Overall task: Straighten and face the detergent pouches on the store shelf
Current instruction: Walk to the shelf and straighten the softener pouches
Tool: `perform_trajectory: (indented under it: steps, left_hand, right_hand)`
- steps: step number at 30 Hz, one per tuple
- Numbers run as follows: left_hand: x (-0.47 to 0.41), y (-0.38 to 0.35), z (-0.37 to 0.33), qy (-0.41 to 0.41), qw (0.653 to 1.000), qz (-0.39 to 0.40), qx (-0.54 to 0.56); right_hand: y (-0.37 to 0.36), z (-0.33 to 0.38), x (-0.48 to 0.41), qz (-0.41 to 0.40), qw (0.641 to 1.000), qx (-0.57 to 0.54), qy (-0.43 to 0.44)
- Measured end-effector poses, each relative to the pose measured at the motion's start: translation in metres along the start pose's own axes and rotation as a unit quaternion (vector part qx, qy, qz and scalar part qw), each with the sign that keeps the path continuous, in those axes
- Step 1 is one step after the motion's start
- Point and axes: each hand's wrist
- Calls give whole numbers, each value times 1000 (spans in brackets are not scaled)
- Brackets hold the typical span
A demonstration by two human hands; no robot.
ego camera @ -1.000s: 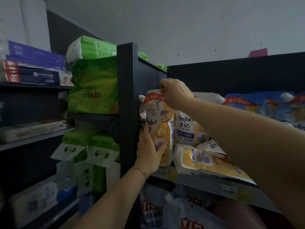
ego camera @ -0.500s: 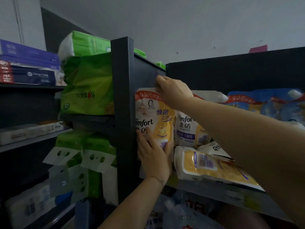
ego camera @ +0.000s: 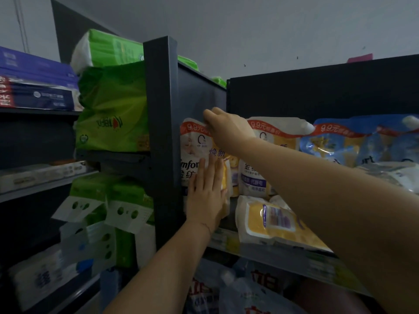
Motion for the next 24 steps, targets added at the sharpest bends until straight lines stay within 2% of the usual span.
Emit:
perform_trajectory:
  steps: [3,6,11,14,17,20,24]
  left_hand:
    - [2,9,-4,2,999,18,30]
    - [5,24,-5,6,995,44,86]
    - [6,44,-12,3,979,-83,184]
    - [0,54,-21,-24,968,-115,222]
    - [-8,66,-34,-22,953,-68,294]
    - [-18,76,-47,-18,926,45,374]
    - [-29,93,-73,-49,866,170,467]
  right_hand:
    - [8,0,7,8,999,36,27]
    - [19,-6,19,29,998,24,45]
    - [41,-25,42,96,994,-46,-7]
    - [55,-39,57,146,989,-20,-18]
    - [65,-55,73,230,972,49,-24]
    - [70,-74,89,323,940,98,-48]
    - [84,-103,108,356,923,108,-102]
Point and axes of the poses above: each hand's wrist, its own x-axis away from the middle knuckle, its own y-axis out of the back of the hand, z = x × y, and after that the axes turned 12 degrees about -y, right-handed
